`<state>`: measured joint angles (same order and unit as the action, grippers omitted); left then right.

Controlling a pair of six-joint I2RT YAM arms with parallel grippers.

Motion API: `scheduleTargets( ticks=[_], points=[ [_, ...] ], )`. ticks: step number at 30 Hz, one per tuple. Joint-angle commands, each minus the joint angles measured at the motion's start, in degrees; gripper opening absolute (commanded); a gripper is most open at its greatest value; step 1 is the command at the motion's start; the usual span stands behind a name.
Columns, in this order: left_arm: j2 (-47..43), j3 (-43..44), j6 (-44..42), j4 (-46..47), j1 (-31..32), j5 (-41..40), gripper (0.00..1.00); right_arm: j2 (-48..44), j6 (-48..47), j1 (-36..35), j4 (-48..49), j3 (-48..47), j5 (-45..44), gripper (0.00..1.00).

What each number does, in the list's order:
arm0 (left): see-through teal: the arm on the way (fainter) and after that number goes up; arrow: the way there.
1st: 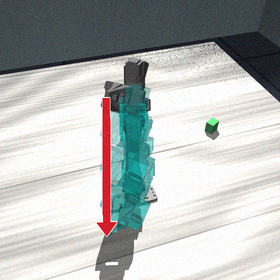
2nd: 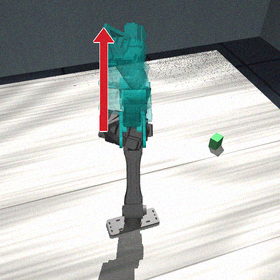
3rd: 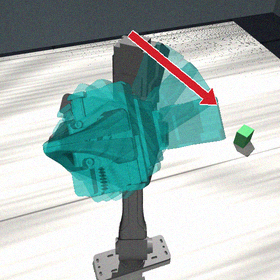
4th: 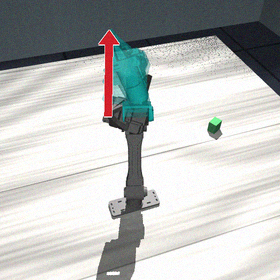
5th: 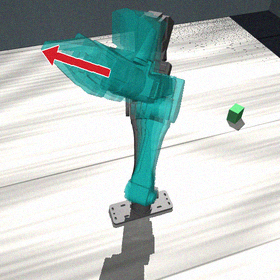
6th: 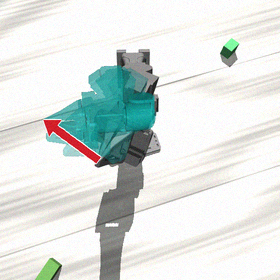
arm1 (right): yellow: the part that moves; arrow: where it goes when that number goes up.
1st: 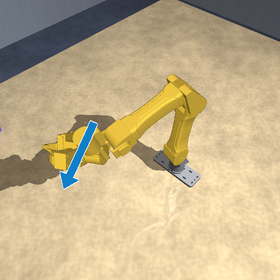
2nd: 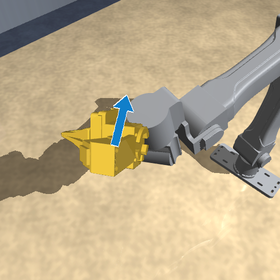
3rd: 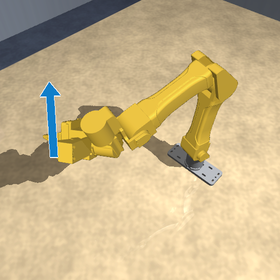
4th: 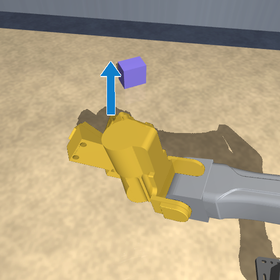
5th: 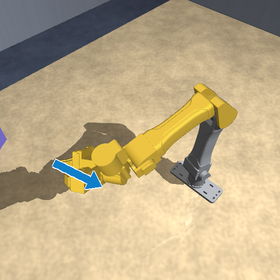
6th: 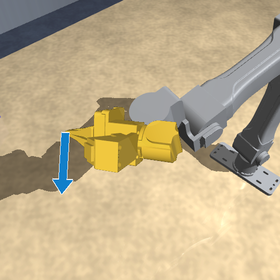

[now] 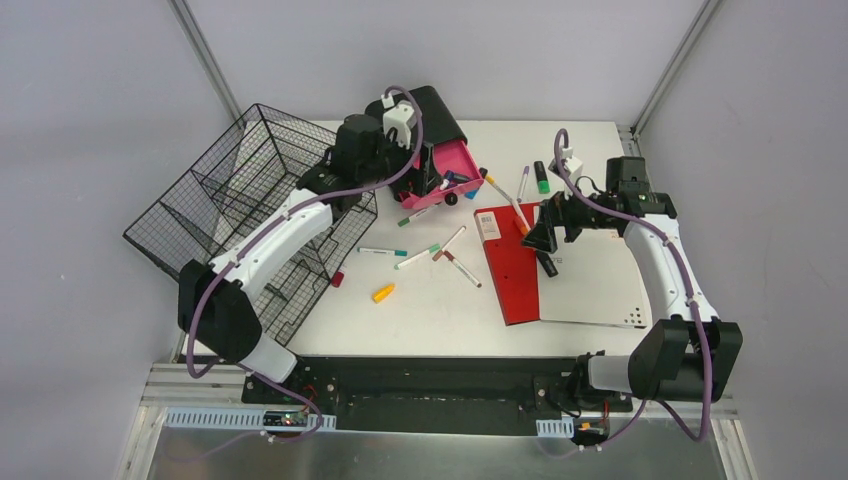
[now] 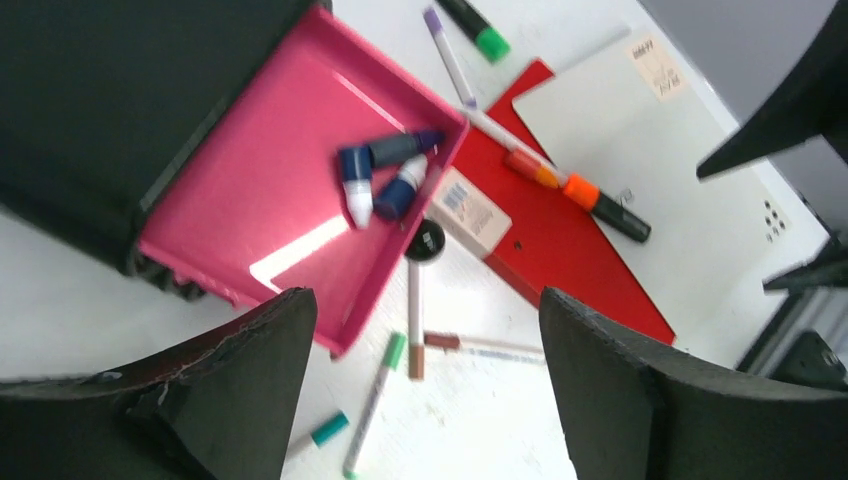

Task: Organize the desk
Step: Pick up the stationery from the center of the board.

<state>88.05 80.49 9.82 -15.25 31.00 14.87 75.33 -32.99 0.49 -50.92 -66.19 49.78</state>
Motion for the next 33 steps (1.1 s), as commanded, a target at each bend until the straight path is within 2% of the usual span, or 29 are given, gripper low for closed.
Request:
scheduleTargets(
  ticks=[1, 7, 14, 19, 28, 30, 33],
  points=[
    [-4.05, -6.13, 2.63, 3.39, -1.01, 9.0, 0.84, 0.25, 2.18, -0.32, 4.25, 0.71, 1.1, 0.99],
    [-6.73, -11.7, 0.93, 7.22, -1.13, 12.04, 0.9, -0.17, 11.55, -0.34, 15.88, 5.52, -3.71, 0.99],
    [-6.85, -12.16, 0.03, 7.16, -1.12, 14.66, 0.91, 2.26, 16.64, -5.49, 22.84, 5.11, -17.69, 0.96],
    [-7.81, -12.7, -1.55, 6.79, -1.02, 13.64, 0.91, 7.65, 19.24, -6.82, 23.22, 1.07, -21.86, 0.84],
    [-9.24, -12.74, -2.77, 6.31, -1.03, 12.61, 0.91, 17.96, 21.87, -7.52, 20.71, -7.83, -22.99, 0.55],
    [-9.58, -12.64, -2.99, 6.2, -1.03, 12.57, 0.91, 19.7, 21.89, -8.05, 20.09, -8.68, -23.58, 0.5],
    [-9.99, -12.76, -3.11, 6.15, -1.03, 12.55, 0.91, 21.42, 21.8, -8.48, 20.31, -8.78, -24.69, 0.48]
  ],
)
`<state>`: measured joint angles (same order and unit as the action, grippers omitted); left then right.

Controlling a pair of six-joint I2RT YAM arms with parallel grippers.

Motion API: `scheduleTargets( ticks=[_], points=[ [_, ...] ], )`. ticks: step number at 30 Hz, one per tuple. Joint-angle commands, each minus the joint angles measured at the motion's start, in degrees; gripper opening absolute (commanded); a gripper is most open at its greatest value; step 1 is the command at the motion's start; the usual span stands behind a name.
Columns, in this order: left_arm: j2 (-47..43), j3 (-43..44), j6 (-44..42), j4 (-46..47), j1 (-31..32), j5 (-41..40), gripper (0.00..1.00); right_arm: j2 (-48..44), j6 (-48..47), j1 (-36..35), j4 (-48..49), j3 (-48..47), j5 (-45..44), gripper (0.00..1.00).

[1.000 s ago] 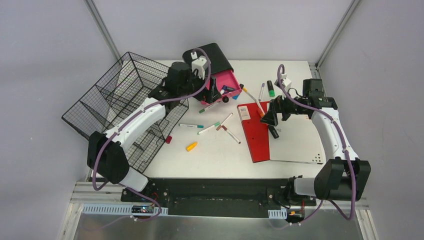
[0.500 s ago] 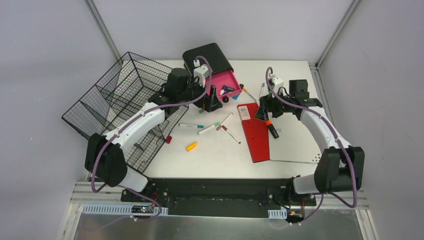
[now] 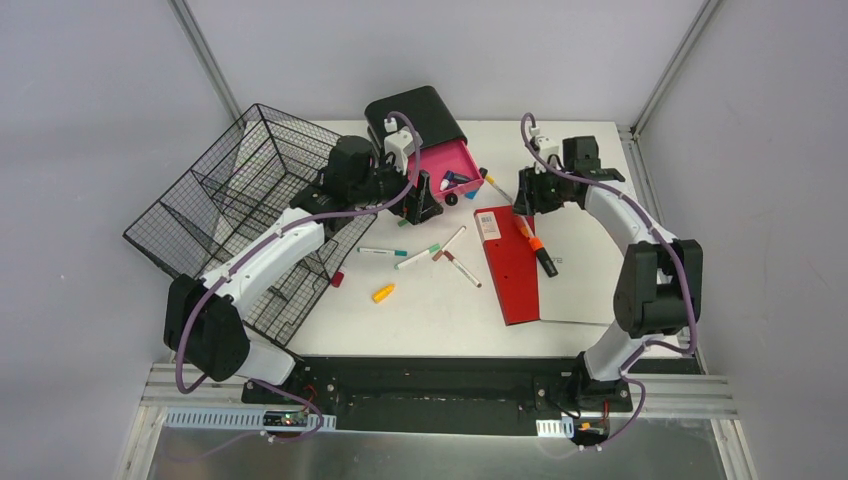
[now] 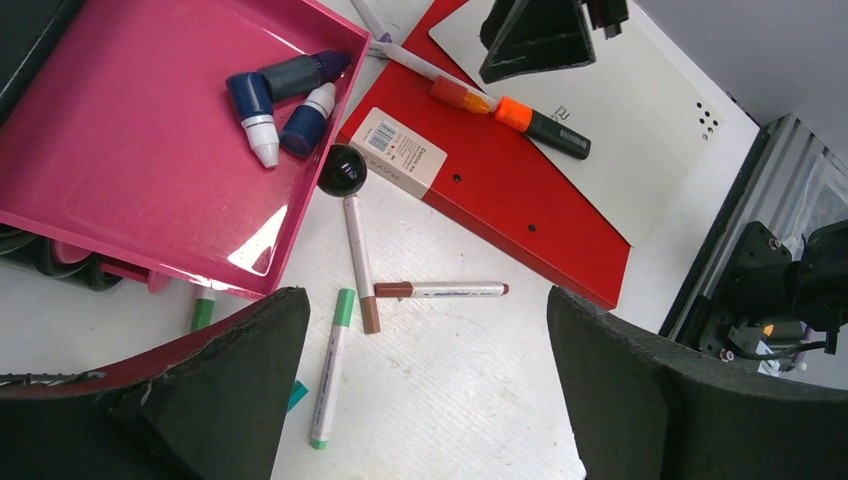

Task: Organize the desk
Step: Pick up the stationery from the center of the board.

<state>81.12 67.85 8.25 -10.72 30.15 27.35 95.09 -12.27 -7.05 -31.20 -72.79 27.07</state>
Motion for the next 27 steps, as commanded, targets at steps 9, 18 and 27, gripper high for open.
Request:
scheduleTargets(
  ticks=[9, 18, 27],
  points=[
    [-3.17, -0.2, -1.66, 1.64, -0.16, 0.03, 0.91, 5.39, -0.37, -1.18, 0.4, -1.54, -5.2, 0.43],
    [-2.82, -0.23, -1.57, 1.6, -0.14, 0.36, 0.91, 7.59, -0.98, -1.74, 0.04, -1.9, -7.16, 0.37],
    [-2.22, -0.1, -1.36, 1.75, -0.18, 0.85, 0.91, 9.78, -1.64, -2.7, 0.16, -2.87, -10.87, 0.36]
  ],
)
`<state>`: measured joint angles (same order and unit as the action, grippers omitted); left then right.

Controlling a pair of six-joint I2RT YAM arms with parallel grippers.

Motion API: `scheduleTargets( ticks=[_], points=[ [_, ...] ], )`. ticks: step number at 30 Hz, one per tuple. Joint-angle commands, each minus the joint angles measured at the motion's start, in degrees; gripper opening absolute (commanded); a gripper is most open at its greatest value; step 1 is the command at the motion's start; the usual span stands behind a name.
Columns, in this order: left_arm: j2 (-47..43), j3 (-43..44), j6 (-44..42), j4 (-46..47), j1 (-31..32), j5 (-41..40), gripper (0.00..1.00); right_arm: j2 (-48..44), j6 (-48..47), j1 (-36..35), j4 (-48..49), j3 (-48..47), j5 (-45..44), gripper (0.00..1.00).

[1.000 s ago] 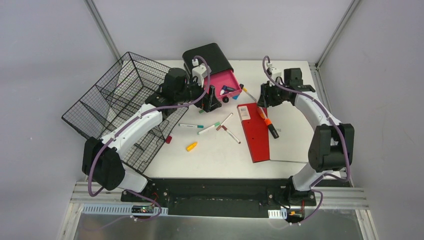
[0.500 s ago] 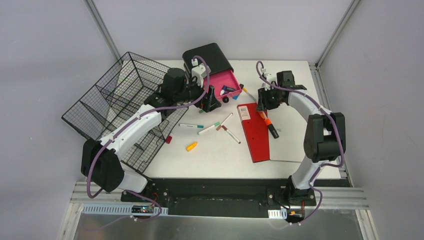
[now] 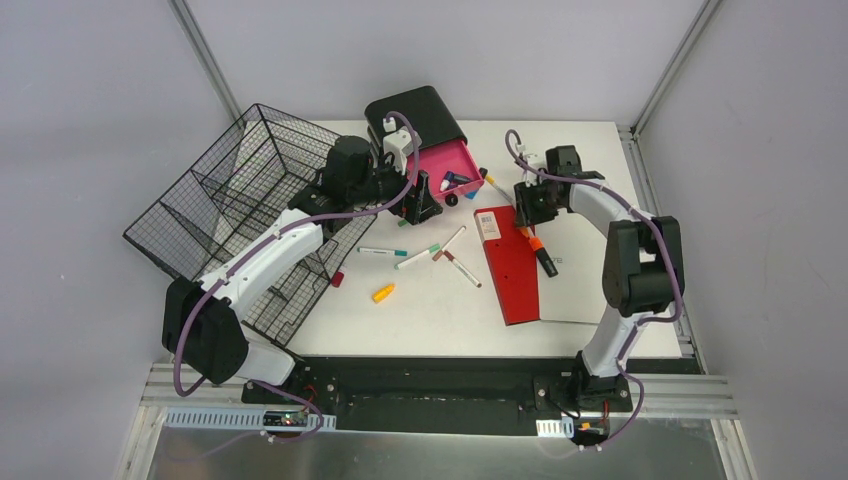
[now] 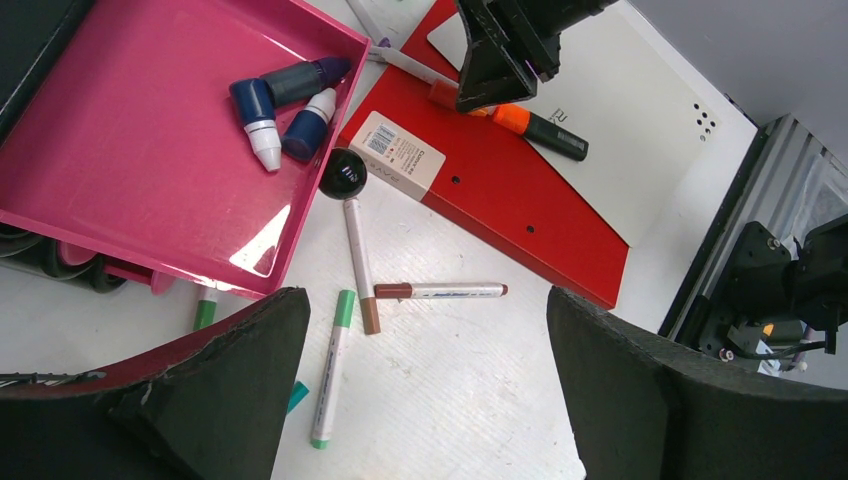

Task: Organize the desk
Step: Pick up the stationery from the center of the board.

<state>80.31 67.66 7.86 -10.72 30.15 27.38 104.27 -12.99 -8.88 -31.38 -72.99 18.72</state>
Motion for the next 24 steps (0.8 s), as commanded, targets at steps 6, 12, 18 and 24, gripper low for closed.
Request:
scheduleTargets(
  ticks=[6, 12, 18, 24],
  points=[
    [-1.13, 0.13, -0.96, 1.75, -0.18, 0.87, 0.91, 1.91, -1.46, -1.51, 0.18, -2.96, -3.88, 0.35],
    [-1.21, 0.12, -0.92, 1.75, -0.18, 0.88, 0.91, 3.27, -2.2, -2.07, -0.42, -3.38, -5.58, 0.35],
    [-1.3, 0.19, -0.92, 1.74, -0.18, 1.02, 0.91, 4.42, -2.8, -2.54, -1.23, -3.69, -6.67, 0.35],
    [-1.39, 0.19, -0.92, 1.74, -0.18, 1.1, 0.91, 3.88, -3.0, -2.52, -2.1, -3.74, -5.8, 0.17]
  ],
)
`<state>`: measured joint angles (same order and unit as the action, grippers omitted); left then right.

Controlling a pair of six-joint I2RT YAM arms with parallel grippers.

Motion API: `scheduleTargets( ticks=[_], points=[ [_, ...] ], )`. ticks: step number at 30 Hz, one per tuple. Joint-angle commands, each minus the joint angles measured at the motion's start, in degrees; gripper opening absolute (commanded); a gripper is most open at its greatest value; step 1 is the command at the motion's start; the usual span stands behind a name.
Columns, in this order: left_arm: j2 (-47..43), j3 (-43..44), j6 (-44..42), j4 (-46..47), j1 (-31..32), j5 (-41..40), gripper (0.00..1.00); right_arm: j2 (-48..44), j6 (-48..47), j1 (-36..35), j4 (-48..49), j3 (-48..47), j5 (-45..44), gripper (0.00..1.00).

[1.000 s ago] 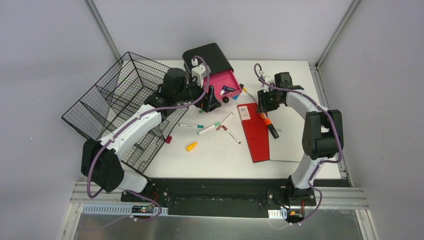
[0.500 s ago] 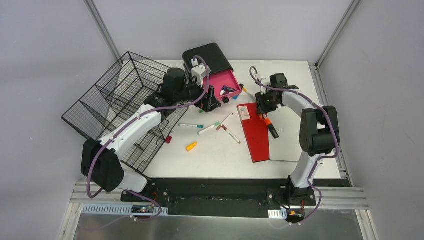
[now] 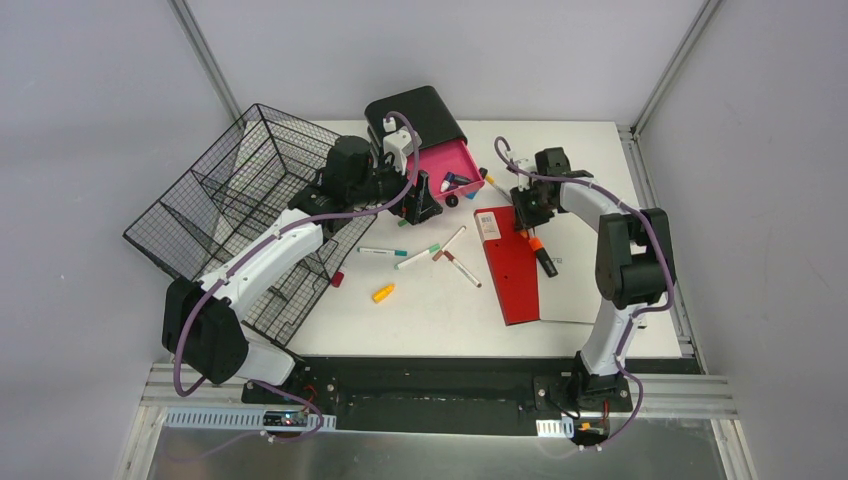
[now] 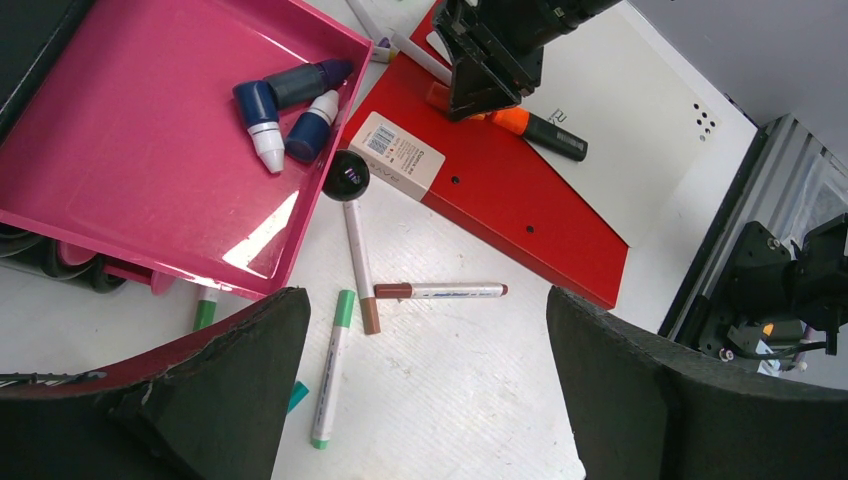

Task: Organize the desk
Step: Pick up the stationery from the center of the board.

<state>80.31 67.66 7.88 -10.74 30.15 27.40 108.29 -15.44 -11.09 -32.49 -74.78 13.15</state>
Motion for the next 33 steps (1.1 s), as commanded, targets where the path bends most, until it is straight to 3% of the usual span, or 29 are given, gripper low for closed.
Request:
scheduleTargets(
  ticks=[1, 8, 18, 23, 27, 33],
  points=[
    [-1.39, 0.19, -0.98, 1.78, -0.18, 1.08, 0.91, -0.4, -0.55, -0.33, -1.2, -1.95, 0.11, 0.14],
    [-1.69, 0.09, -1.09, 1.75, -0.18, 1.02, 0.91, -3.54, -3.45, 0.38, -4.44, -2.52, 8.63, 0.01],
    [-2.0, 0.01, -1.2, 1.75, -0.12, 0.68, 0.91, -9.86, -13.9, 4.41, -13.55, -3.3, 33.26, 0.0],
    [-2.33, -0.03, -1.38, 1.69, -0.18, 0.39, 0.91, -11.76, -25.39, 4.82, -22.81, -5.41, 46.63, 0.0],
    [-2.77, -0.15, -1.76, 1.67, -0.16, -0.26, 0.91, -12.39, -28.11, 4.4, -25.12, -7.68, 49.03, 0.0],
    [-2.8, -0.27, -2.15, 1.49, -0.18, -0.89, 0.91, -11.26, -27.74, 2.63, -26.34, -14.38, 45.27, 0.0]
  ],
)
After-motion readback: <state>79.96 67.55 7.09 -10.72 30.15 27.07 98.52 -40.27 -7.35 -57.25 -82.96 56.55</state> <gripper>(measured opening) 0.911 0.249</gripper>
